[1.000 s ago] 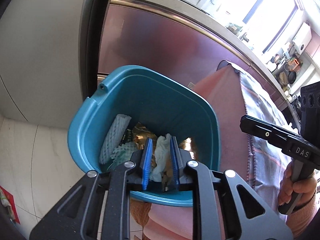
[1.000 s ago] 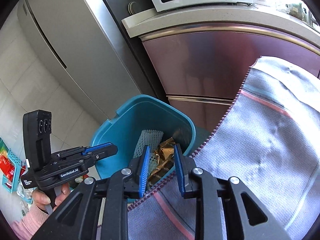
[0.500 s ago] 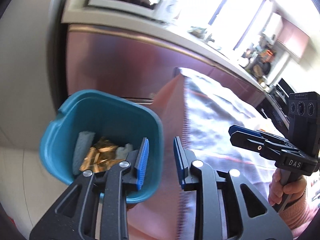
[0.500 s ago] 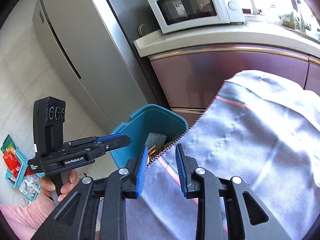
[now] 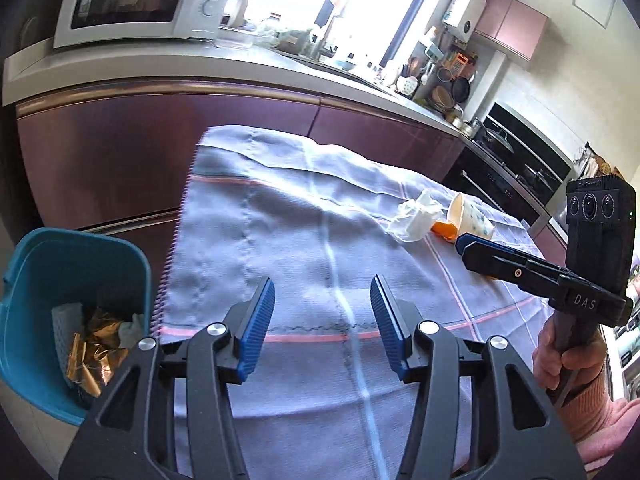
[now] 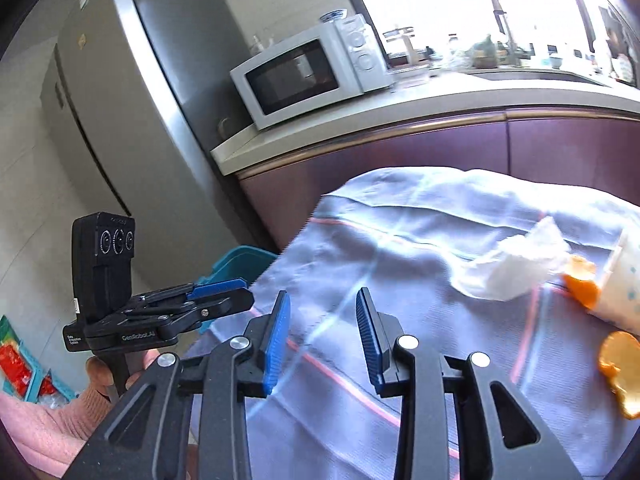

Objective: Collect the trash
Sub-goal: 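Move both open tools back over the cup and peel, then grasp the white tissue with the left tool while the right grasps the orange peel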

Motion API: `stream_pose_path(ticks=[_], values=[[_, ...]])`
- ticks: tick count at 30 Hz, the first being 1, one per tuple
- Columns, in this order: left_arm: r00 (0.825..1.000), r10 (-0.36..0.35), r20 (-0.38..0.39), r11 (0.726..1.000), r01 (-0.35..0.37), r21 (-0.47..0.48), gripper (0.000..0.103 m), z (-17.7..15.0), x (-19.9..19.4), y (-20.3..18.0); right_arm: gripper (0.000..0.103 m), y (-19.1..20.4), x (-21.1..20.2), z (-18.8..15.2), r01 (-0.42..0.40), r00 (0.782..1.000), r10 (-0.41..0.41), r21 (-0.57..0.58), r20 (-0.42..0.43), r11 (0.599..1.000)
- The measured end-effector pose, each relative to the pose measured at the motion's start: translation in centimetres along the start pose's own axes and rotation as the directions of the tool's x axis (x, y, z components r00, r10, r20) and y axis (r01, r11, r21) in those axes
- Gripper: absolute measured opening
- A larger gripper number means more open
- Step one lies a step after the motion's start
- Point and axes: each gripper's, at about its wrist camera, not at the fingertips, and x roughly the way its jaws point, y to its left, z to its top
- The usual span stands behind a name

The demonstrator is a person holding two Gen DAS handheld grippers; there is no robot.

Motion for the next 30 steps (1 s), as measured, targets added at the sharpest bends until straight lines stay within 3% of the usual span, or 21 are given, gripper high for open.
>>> stream_pose_path(ticks=[7,14,19,30], values=[[0.999,-0.024,-0.047,0.996,0.028,0.088,0.052,1.7,4.3,-4.4,0.032,-7.3,-5.1,-2.0,0.163,0.983,-0.172,0.139,0.057,0.977],[0.998,-0.011,-0.068,0.989,0.021,0.149,0.059,3.2,7.9,-7.6,0.033,-12.9,-8.8,-3.3,0.243,0.956,-0.275,0.250,0.102,0.937],[0.996,0.018,-0.092,0.986,-0.002,0.169,0.060,4.5,10.9,-9.0,0.034,-15.8,-9.5,-4.2,0.266,0.947,-0.308,0.306,0.095,0.914],[0.985,0.025,-0.173,0.980,0.010,0.199,0.060,5.9,15.8,-10.9,0.038,-19.3,-8.9,-6.1,0.235,0.961,-0.272,0.389,0.043,0.891]])
